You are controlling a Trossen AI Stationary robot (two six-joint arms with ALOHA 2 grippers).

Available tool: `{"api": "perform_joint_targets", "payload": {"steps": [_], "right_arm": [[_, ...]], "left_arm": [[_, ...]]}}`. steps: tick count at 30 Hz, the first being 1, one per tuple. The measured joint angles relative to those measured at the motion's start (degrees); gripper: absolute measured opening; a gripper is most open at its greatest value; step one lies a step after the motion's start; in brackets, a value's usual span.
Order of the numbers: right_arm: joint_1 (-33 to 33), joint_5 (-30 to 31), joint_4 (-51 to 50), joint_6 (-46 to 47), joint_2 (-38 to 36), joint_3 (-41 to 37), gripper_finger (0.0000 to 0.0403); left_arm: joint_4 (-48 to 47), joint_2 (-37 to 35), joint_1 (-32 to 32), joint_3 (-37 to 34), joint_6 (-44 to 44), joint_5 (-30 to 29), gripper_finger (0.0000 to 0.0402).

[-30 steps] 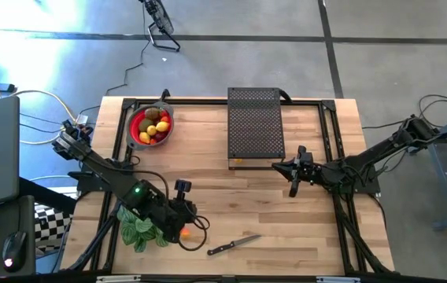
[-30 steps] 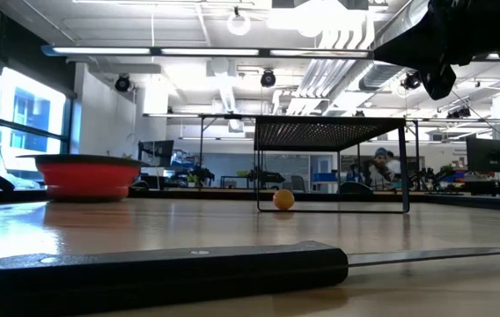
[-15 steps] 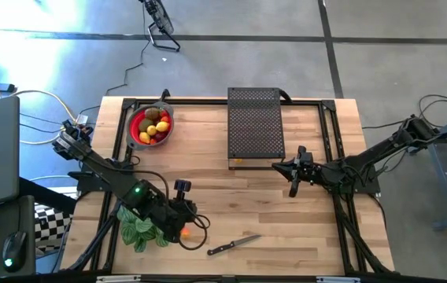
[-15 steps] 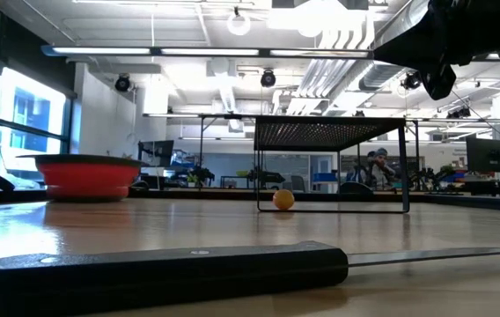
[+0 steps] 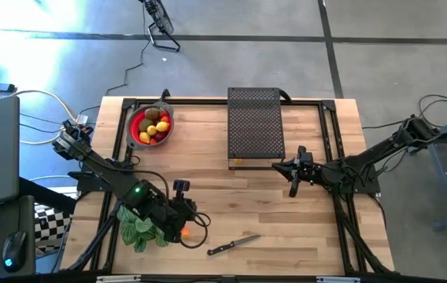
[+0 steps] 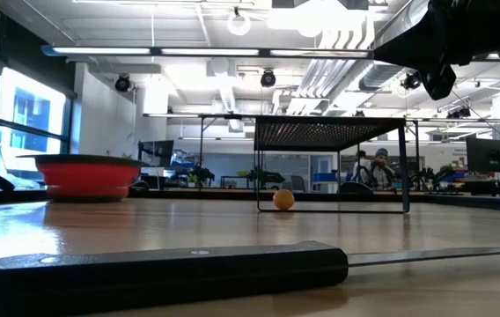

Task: Pick & Place Fruit
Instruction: Put the orange pear into the strainer bowl

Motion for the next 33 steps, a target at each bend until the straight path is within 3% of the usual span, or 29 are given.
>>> {"api": "perform_joint_targets", "payload": {"steps": [9,14,24,33], "right_arm": [[0.0,0.0,-0.02,0.0,0.0,0.0,0.0003],[0.0,0.0,-0.02,-0.05,0.0,0.0,0.0003],[-0.01,0.0,-0.05,-0.42,0.0,0.0,0.0003],[-0.01,-0.02,-1.44,-0.42,0.0,0.0,0.0003]], "left_arm": [[-1.21,0.0,0.0,-0.03,-0.01,0.01,0.0191],[-0.61,-0.01,-0.02,-0.03,-0.01,0.62,0.0252],[0.0,0.49,-0.03,-0.03,-2.55,3.14,0.0268],[-5.4,4.68,-0.06,-0.06,-8.35,7.09,0.0268]]}}
